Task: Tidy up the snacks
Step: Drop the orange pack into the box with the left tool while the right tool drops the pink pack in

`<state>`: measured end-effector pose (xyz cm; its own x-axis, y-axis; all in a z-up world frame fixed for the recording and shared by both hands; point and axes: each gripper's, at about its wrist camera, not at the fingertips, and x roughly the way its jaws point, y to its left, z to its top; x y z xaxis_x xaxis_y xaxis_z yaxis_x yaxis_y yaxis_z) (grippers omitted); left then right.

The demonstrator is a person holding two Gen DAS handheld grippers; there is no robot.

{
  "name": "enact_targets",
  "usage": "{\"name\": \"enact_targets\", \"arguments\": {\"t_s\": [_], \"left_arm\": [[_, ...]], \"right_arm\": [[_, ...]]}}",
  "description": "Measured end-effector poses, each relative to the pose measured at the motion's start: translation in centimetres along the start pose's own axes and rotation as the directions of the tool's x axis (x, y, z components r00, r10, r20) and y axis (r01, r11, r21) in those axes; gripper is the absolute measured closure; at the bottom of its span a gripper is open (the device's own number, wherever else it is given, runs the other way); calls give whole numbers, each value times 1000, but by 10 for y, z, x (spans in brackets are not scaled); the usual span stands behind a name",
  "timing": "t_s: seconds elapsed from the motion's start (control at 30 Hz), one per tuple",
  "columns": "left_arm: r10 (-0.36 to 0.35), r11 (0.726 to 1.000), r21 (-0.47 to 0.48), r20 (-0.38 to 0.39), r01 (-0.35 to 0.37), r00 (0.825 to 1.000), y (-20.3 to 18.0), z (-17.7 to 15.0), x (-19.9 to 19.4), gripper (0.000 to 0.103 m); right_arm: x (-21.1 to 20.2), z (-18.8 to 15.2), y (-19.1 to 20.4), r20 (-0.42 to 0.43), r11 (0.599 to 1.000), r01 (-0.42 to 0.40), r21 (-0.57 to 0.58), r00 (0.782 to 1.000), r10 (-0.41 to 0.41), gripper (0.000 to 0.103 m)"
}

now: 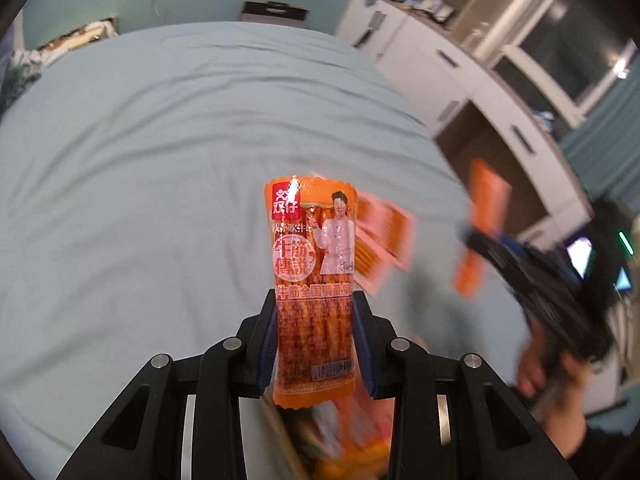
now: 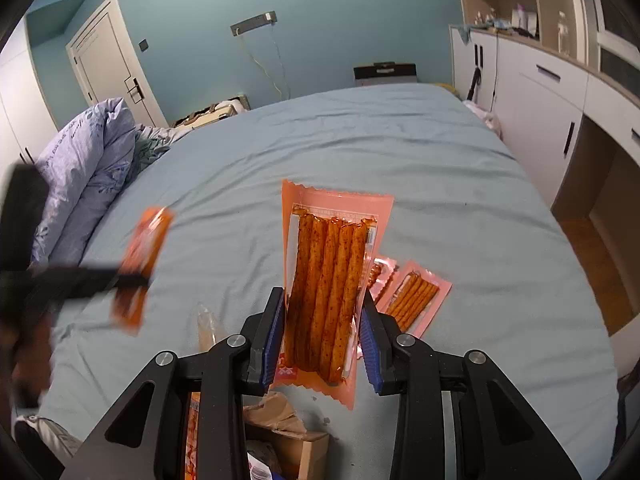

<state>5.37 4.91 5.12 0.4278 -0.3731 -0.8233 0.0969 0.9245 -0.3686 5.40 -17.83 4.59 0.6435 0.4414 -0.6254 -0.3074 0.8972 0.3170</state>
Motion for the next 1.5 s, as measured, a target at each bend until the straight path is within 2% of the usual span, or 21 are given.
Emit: {"name": "enact_targets", "arguments": {"t_s": [0.03, 0.13, 0.17, 0.2, 0.23, 0.27, 0.3, 0.33, 0.43, 0.5, 0.57, 0.67, 0.77, 0.9, 1.03, 1.07, 1.13, 1.2, 1.23, 1.33, 1.5], "left_arm": [[-36, 999, 6, -12, 36, 999, -7, -17, 0, 70], [-70, 996, 53, -43, 72, 997, -23, -51, 14, 68], [-77, 996, 47, -73, 80, 994, -23, -63, 23, 64], [-78, 996, 29, -136, 83, 988, -22, -73, 37, 62], [-60, 997, 30, -179, 67, 982, -21, -79, 47, 59], [-5, 999, 43, -190, 14, 982, -19, -83, 49, 59], [42, 998, 54, -185, -32, 982, -18, -83, 49, 59], [48, 998, 51, -172, -40, 984, -14, -80, 46, 55], [45, 999, -5, -84, -45, 995, -3, -75, 28, 19], [73, 997, -31, -1, -73, 997, 6, -72, 12, 18], [154, 988, -28, 44, -153, 987, 8, -70, 4, 17], [322, 944, 31, 118, -328, 939, 2, -71, -3, 17], [381, 916, 75, 154, -395, 912, -6, -68, -8, 17], [372, 917, 97, 148, -388, 916, -2, -64, -7, 17], [371, 913, 123, 150, -390, 916, -6, -68, -10, 17], [372, 912, 124, 152, -391, 916, -5, -72, -13, 17], [370, 914, 118, 150, -388, 917, -8, -68, -5, 17], [373, 916, 103, 134, -387, 918, -6, -67, -1, 17], [379, 915, 99, 120, -391, 918, -5, -67, 2, 17], [374, 920, 85, 94, -382, 923, -2, -64, 9, 17], [380, 919, 76, 93, -387, 920, -3, -62, 9, 17]], "right_arm": [[-1, -2, 2, 2, 1000, 2, -5, 1000, -2, 70], [-3, -10, 5, -6, 1000, -1, -10, 1000, 1, 70], [-6, -14, 6, -5, 1000, -2, -12, 1000, 2, 70], [-8, -16, 6, -4, 1000, -1, -13, 1000, 1, 70], [-13, -21, 8, -1, 1000, -3, -15, 1000, 3, 70], [-16, -23, 9, 0, 1000, -8, -14, 1000, 8, 70], [-19, -27, 9, 1, 1000, -15, -13, 1000, 15, 70], [-23, -32, 10, 0, 1000, -24, -8, 1000, 24, 70], [-36, -53, 10, -18, 995, -94, 22, 995, 95, 70], [-39, -67, 11, -45, 990, -138, 35, 989, 139, 70], [-39, -79, 15, -78, 987, -155, 38, 984, 158, 70], [-35, -90, 22, -129, 983, -183, 28, 974, 186, 70], [-28, -91, 33, -170, 982, -189, -13, 968, 184, 70], [-10, -89, 50, -248, 978, -203, -49, 951, 185, 61], [1, -82, 39, -278, 982, -180, 62, 942, 190, 55], [-1, -78, 30, -268, 978, -176, 108, 943, 199, 54], [-11, -69, 9, -215, 965, -173, 198, 953, 215, 43], [-23, -65, -10, -162, 958, -123, 259, 972, 169, 38], [-28, -60, -22, -135, 956, -81, 283, 983, 124, 37], [-32, -52, -43, -117, 951, 3, 309, 992, 35, 37], [-27, -47, -58, -122, 924, 4, 383, 992, 46, 37]]}}
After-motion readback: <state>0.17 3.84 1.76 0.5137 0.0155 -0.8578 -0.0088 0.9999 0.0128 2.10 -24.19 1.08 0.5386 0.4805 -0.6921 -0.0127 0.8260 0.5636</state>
